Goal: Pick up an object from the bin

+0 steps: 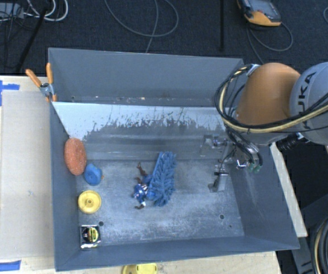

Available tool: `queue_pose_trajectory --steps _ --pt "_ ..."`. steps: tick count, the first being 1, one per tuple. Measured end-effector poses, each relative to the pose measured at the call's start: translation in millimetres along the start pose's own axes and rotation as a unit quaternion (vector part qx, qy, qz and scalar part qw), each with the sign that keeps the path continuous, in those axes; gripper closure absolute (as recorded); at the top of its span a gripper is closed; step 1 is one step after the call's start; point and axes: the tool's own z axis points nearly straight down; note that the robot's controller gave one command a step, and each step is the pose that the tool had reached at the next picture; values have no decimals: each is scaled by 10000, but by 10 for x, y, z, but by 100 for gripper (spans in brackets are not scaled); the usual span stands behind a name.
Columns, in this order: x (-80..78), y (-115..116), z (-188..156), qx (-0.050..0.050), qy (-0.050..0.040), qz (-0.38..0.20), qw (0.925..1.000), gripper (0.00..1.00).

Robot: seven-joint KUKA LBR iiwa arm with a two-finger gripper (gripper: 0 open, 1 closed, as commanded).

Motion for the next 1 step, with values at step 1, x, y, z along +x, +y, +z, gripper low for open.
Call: queue_pose_trajectory --steps 1 --pt "0 0 0 0 0 0 10000 0"
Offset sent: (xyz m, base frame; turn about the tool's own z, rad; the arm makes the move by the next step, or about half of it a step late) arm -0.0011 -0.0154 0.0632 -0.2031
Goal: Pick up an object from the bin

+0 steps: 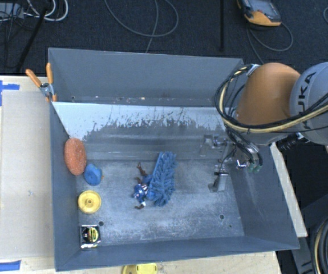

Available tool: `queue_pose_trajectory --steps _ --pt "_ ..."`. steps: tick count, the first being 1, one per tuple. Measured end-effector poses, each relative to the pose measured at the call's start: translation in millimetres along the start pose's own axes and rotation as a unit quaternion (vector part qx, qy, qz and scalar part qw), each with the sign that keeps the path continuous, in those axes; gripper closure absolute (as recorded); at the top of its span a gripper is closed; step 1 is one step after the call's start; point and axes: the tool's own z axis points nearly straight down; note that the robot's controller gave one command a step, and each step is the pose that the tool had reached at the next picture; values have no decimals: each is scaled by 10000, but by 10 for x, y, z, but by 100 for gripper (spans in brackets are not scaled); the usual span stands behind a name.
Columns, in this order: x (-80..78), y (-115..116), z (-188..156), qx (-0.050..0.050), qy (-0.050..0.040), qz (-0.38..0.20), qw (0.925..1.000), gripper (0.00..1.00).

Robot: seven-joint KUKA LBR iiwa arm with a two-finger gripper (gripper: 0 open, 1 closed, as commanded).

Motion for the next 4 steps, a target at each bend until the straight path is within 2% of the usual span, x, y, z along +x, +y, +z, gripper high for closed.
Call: queue_pose_trajectory --steps 1,2,3,4 --pt "16 -43 -198 -7 26 -380 9993 0" --pt "-209 122 36 10 -69 -428 9991 0" --pt "-169 251 376 0 15 -261 9997 0" --pt "-169 710 733 6 -12 -858 9963 0"
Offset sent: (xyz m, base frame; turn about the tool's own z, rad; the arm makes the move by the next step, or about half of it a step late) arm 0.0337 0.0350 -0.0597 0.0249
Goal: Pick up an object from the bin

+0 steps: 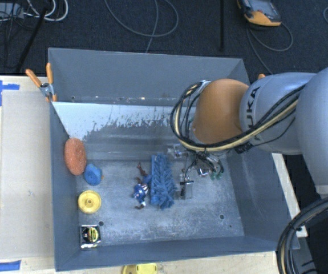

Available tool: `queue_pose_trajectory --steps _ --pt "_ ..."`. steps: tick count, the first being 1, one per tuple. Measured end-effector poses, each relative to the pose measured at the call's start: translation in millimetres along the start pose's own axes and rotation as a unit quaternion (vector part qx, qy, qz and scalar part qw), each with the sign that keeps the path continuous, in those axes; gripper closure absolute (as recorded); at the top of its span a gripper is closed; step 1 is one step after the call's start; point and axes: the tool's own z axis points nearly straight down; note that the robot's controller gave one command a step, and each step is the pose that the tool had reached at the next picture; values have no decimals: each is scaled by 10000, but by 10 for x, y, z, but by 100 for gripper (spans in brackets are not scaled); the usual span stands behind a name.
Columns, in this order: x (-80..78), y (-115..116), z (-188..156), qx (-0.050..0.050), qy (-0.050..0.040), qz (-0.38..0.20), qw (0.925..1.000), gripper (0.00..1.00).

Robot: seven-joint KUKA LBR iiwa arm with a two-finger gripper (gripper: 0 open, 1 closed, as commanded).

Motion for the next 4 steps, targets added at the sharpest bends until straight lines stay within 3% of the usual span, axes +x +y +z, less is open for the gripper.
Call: queue_pose_trajectory --steps 1,2,3,4 --pt "-72 298 151 -13 7 -18 10000 0" --pt "-165 119 97 -5 -11 -1715 9852 100" --pt "-165 119 98 -6 -11 -1710 9853 0" --pt "-164 119 99 -8 -9 -1706 9853 0"
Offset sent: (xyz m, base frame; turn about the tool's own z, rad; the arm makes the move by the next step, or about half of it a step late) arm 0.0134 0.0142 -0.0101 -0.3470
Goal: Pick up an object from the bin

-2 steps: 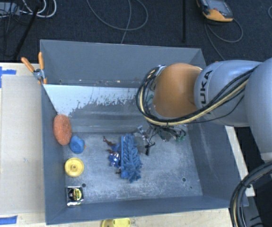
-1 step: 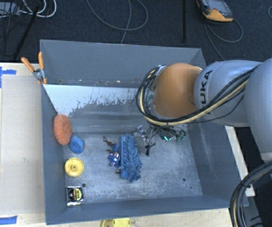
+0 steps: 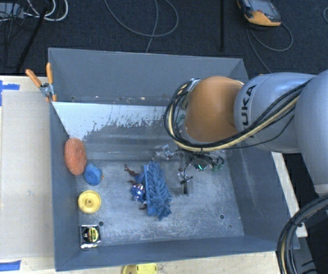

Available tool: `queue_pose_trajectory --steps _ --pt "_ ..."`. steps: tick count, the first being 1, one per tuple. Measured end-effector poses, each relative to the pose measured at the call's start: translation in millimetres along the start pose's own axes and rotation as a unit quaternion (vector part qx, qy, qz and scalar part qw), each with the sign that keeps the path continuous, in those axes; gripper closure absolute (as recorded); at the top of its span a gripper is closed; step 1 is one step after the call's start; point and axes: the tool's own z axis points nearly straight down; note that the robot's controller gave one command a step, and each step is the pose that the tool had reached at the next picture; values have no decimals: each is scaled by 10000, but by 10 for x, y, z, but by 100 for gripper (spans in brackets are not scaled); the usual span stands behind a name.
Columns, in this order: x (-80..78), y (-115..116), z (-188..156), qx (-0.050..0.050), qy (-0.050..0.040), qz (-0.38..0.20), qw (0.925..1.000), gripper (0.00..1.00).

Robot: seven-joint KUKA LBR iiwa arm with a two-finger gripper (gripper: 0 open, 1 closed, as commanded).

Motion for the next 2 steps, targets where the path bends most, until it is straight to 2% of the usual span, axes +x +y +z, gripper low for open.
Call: queue_pose_trajectory --steps 1,2 --pt "-31 35 1 5 5 -332 9994 0" --pt "-149 306 0 -2 8 -425 9991 0"
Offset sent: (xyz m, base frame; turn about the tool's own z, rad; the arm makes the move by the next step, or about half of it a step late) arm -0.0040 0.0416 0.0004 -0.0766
